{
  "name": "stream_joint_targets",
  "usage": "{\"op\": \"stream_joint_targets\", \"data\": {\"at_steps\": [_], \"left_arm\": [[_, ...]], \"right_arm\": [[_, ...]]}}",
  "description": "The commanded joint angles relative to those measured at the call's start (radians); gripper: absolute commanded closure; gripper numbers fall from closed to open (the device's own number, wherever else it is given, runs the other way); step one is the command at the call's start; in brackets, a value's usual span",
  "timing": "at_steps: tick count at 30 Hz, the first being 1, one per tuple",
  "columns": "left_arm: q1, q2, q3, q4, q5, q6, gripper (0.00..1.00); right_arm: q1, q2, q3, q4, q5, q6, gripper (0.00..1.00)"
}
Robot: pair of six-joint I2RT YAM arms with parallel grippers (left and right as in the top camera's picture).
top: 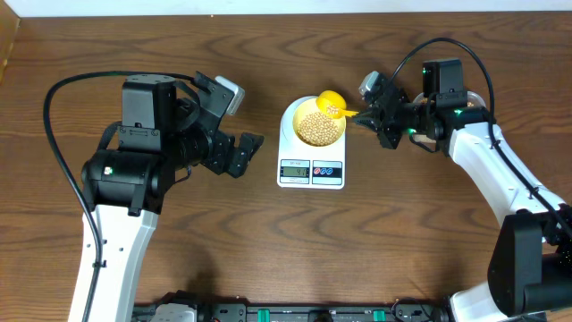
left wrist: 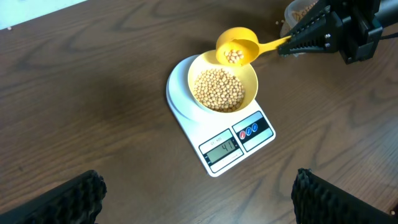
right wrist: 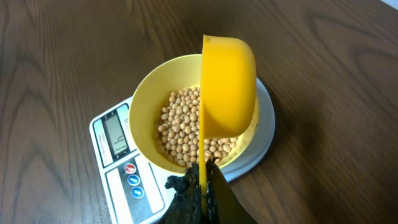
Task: Scoop item into bowl and weigh 50g on scale
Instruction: 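Tip the scoop with the right gripper to pour beans into the bowl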
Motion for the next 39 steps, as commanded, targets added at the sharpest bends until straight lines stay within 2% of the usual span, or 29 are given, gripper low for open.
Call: {"op": "stream_joint_targets", "data": {"at_steps": [1, 15, 27, 39], "left_arm": [[0.004, -0.002, -0.002, 0.0, 0.013, -0.001, 0.03], [0.004, -0.002, -0.002, 0.0, 0.013, -0.001, 0.02], [0.004, -0.002, -0.002, 0.0, 0.013, -0.001, 0.02], [0.004, -0.002, -0.002, 0.0, 0.013, -0.001, 0.02]], "right_arm": [[0.013, 0.006, -0.005, 0.0, -0.01, -0.016, 0.99], [0.013, 0.006, -0.005, 0.001, -0.01, -0.091, 0.99], [0.013, 0.006, -0.005, 0.011, -0.011, -0.3, 0.99], [0.039, 0.006, -0.004, 0.094, -0.01, -0.3, 0.99]]}}
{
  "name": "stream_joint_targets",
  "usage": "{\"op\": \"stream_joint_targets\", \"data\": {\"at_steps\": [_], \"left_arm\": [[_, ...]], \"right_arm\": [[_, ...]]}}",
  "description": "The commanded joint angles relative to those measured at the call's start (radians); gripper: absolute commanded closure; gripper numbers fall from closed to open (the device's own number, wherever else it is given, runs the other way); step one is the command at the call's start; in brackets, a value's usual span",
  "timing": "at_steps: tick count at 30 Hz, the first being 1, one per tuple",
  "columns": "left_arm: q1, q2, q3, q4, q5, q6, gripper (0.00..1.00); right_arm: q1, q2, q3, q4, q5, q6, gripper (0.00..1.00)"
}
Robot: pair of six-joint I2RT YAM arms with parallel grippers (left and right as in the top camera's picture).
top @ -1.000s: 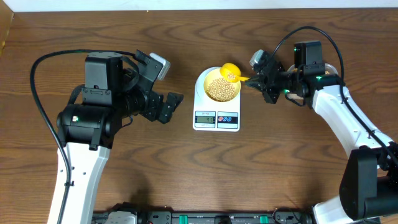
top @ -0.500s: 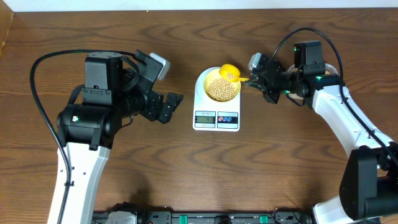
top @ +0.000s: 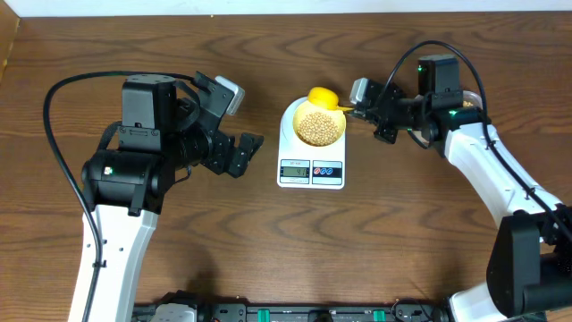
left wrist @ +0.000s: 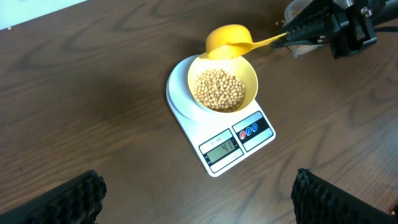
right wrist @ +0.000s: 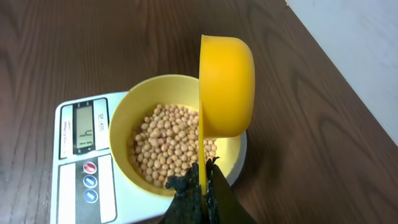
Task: Scoop item into bowl and weigh 50g on scale
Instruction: 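Tip the scoop with the right gripper to pour beans into the bowl, then move the empty scoop with the right gripper back to the bean tub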
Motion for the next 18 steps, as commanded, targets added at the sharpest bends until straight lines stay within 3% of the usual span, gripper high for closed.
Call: {"op": "stream_joint_targets", "data": {"at_steps": [1, 18], "left_arm": [[0.004, -0.002, -0.002, 0.0, 0.013, -0.001, 0.02], [0.004, -0.002, -0.002, 0.0, 0.013, -0.001, 0.02]], "right_arm": [[0.008, 0.005, -0.004, 0.003, -0.011, -0.018, 0.99], [-0.008, -0.129, -0.004, 0.003, 0.274, 0.114, 0.99]]}}
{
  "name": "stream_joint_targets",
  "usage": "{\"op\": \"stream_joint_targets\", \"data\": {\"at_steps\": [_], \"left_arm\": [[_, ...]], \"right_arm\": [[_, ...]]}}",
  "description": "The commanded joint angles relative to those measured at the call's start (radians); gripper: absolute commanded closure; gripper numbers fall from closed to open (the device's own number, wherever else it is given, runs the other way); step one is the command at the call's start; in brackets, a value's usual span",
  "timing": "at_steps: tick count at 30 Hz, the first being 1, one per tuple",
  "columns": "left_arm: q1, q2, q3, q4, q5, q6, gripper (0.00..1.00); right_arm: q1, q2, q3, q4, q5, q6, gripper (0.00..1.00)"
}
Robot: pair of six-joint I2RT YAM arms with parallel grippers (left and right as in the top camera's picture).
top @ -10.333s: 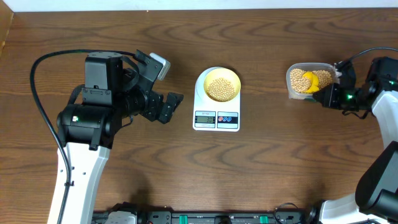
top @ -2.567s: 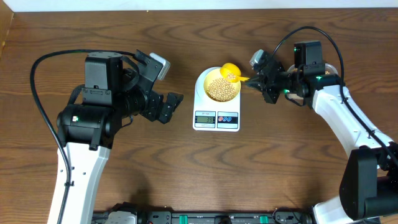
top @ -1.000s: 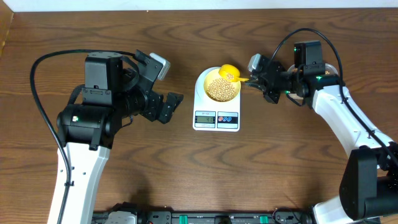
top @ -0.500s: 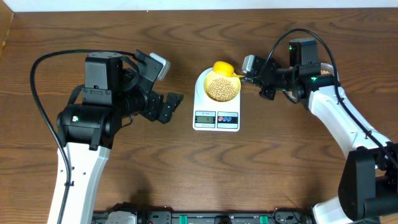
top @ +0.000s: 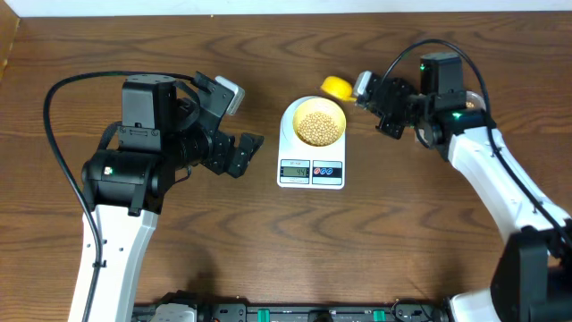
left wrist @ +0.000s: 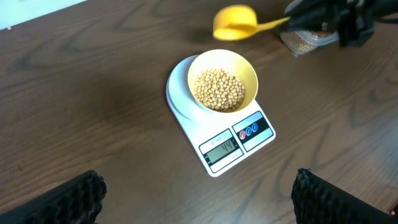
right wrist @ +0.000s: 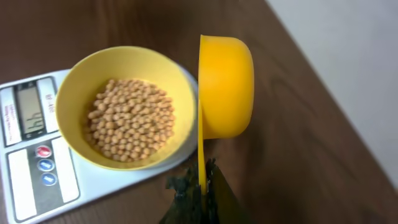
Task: Scoop item into bowl and weigh 50g on scale
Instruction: 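Move the empty scoop with the right gripper back to the bean tub, then lower the scoop with the right gripper into the soybeans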
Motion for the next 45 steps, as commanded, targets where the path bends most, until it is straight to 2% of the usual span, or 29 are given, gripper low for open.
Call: {"op": "stream_joint_targets", "data": {"at_steps": [1, 10, 19, 24, 30, 45], "left_arm": [[0.004, -0.002, -0.002, 0.0, 0.013, -0.001, 0.02], [0.004, -0.002, -0.002, 0.0, 0.013, -0.001, 0.02], [0.004, -0.002, -0.002, 0.0, 0.013, -0.001, 0.02], [0.004, -0.002, -0.002, 0.0, 0.013, -0.001, 0.02], [0.004, -0.002, -0.002, 0.0, 0.013, -0.001, 0.02], [0.004, -0.002, -0.002, 0.0, 0.013, -0.001, 0.03]], "right_arm": [[-0.016, -0.08, -0.004, 0.003, 0.066, 0.071, 0.99], [-0.088, -0.164, -0.004, 0.0, 0.355, 0.264, 0.99], [-0.193, -0.164, -0.004, -0.061, 0.509, 0.471, 0.99], [-0.229, -0.162, -0.004, -0.163, 0.596, 0.477, 0.99], [-0.259, -0.139, -0.005, -0.238, 0.607, 0.494, 0.99], [-0.266, 0.007, -0.005, -0.232, 0.59, 0.549, 0.99]]}}
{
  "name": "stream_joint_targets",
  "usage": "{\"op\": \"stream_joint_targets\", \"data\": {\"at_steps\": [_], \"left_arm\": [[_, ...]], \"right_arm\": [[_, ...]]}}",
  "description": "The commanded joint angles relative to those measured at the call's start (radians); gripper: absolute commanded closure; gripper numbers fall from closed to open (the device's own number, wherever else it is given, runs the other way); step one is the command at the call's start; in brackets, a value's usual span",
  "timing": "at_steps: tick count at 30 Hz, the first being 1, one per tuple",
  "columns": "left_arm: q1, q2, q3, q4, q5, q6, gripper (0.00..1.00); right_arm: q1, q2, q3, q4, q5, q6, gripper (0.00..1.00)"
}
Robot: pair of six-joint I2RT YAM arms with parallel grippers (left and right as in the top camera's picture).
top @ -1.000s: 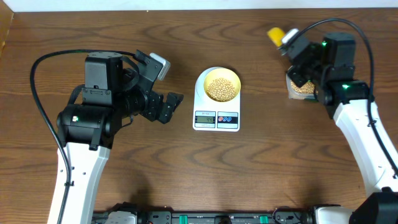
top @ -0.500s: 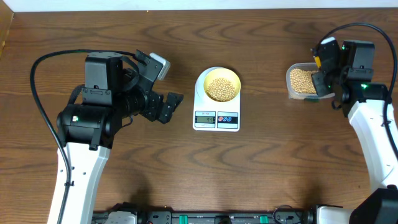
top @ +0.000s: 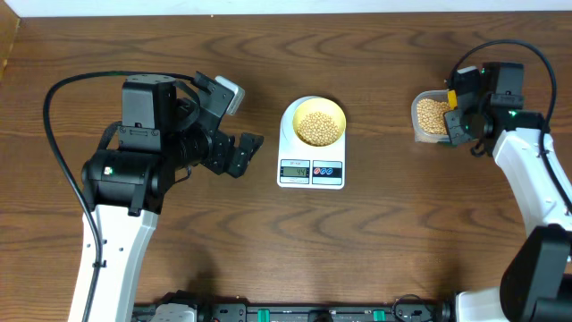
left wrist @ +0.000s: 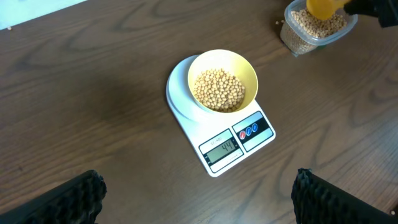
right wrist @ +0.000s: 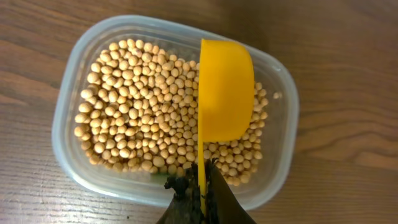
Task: Scoop item into bowl and weigh 50g on scale
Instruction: 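Lower the scoop with the right gripper into the soybeans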
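A yellow bowl (top: 320, 122) of soybeans sits on the white scale (top: 311, 170), whose display (left wrist: 223, 147) reads 44. My right gripper (right wrist: 202, 186) is shut on the handle of the yellow scoop (right wrist: 224, 90), held on its side over the clear tub of soybeans (right wrist: 118, 106). The tub (top: 432, 115) stands at the far right of the table, and the scoop (left wrist: 321, 7) shows over it in the left wrist view. My left gripper (left wrist: 199, 193) hangs open above the table, left of the scale, with nothing between its fingers.
A single stray bean (right wrist: 277, 95) rests on the tub's rim. Bare wooden table (top: 375, 233) surrounds the scale. The table's far edge (top: 286, 12) meets a white wall.
My right gripper has moved the scoop from just behind the bowl, right across the table, to above the tub of beans. The scale still reads 44. The left arm is unchanged.
First the scoop, holding a few beans, was tipped over the bowl with the scale near 41. Then it was turned on its side at the bowl's rim. Later it was behind the bowl with the scale at 44. Now it is over the tub.
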Motion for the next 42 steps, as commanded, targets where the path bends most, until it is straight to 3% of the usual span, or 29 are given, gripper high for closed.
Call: {"op": "stream_joint_targets", "data": {"at_steps": [1, 17, 42], "left_arm": [[0.004, -0.002, -0.002, 0.0, 0.013, -0.001, 0.02], [0.004, -0.002, -0.002, 0.0, 0.013, -0.001, 0.02], [0.004, -0.002, -0.002, 0.0, 0.013, -0.001, 0.02]], "right_arm": [[-0.003, 0.016, -0.002, 0.01, -0.015, 0.035, 0.99], [-0.003, 0.019, -0.003, -0.015, -0.047, 0.058, 0.99], [-0.005, 0.021, -0.003, -0.088, -0.286, 0.114, 0.99]]}}
